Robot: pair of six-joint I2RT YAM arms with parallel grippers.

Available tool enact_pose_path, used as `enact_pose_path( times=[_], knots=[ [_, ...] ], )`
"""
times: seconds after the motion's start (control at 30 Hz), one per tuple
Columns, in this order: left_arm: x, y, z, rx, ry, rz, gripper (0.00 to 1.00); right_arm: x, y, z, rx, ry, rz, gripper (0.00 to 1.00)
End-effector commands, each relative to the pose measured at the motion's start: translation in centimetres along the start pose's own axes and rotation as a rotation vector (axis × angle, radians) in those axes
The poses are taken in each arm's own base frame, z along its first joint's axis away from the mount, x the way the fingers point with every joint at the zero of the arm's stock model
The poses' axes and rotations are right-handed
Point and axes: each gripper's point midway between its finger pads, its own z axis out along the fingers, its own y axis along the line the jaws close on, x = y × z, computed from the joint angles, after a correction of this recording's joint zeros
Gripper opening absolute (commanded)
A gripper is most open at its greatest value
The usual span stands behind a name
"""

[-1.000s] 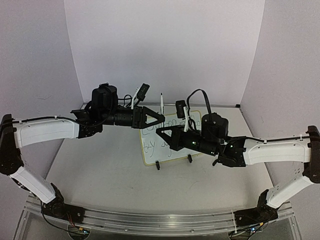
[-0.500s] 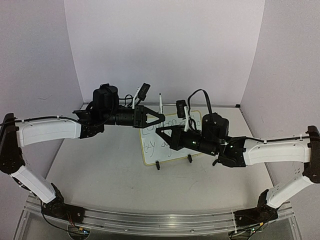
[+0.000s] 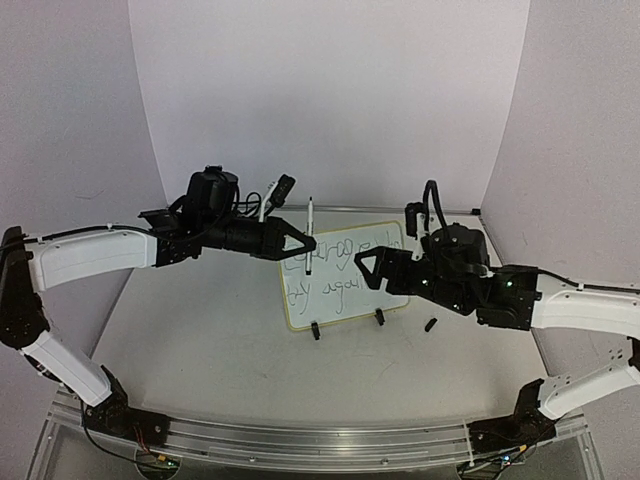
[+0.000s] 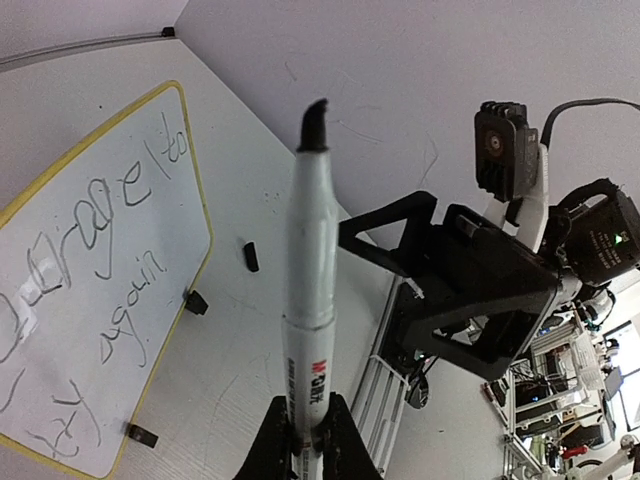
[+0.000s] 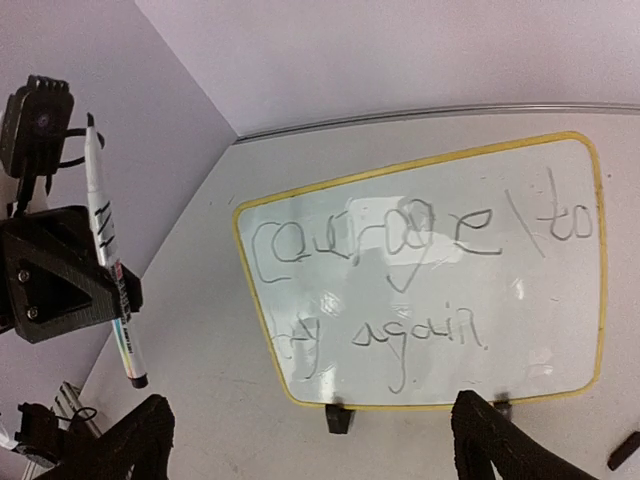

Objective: Write a sentence on the whiteboard
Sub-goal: Pick up the pen cap from the center of the board.

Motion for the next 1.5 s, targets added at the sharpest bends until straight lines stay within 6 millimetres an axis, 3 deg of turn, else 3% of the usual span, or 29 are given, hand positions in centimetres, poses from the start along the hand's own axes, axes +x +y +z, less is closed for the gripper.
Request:
enact_pose_path(
  times=[0.0, 0.13, 0.27, 0.57, 0.73, 1.0, 1.47],
  knots=[
    [-1.5, 0.0, -2.4, -0.019, 0.028, 0.074, 0.0, 0.8, -8.9, -3.0, 0.352, 0.037, 0.034, 0.93],
    [0.4, -0.1, -2.7, 0.008, 0.15, 0.154, 0.0, 2.0, -14.2, -4.1, 0.498, 0.086, 0.117, 0.96],
    [2.1, 0.2, -3.2, -0.003, 0.235, 0.209, 0.0, 4.1, -18.8, -4.0, 0.615, 0.177, 0.203, 0.93],
    [4.9, 2.0, -4.6, -0.081, 0.284, 0.315, 0.0, 9.6, -24.2, -2.0, 0.836, 0.427, 0.232, 0.71],
    [5.4, 2.6, -4.8, -0.104, 0.283, 0.347, 0.0, 11.6, -26.0, -1.2, 0.912, 0.489, 0.264, 0.62],
    [6.4, 2.5, -5.2, -0.105, 0.288, 0.35, 0.0, 12.5, -27.0, 0.3, 0.953, 0.513, 0.299, 0.45],
    [6.9, 2.5, -4.6, -0.095, 0.303, 0.336, 0.0, 13.8, -28.4, 0.0, 1.001, 0.496, 0.365, 0.24]
  ],
)
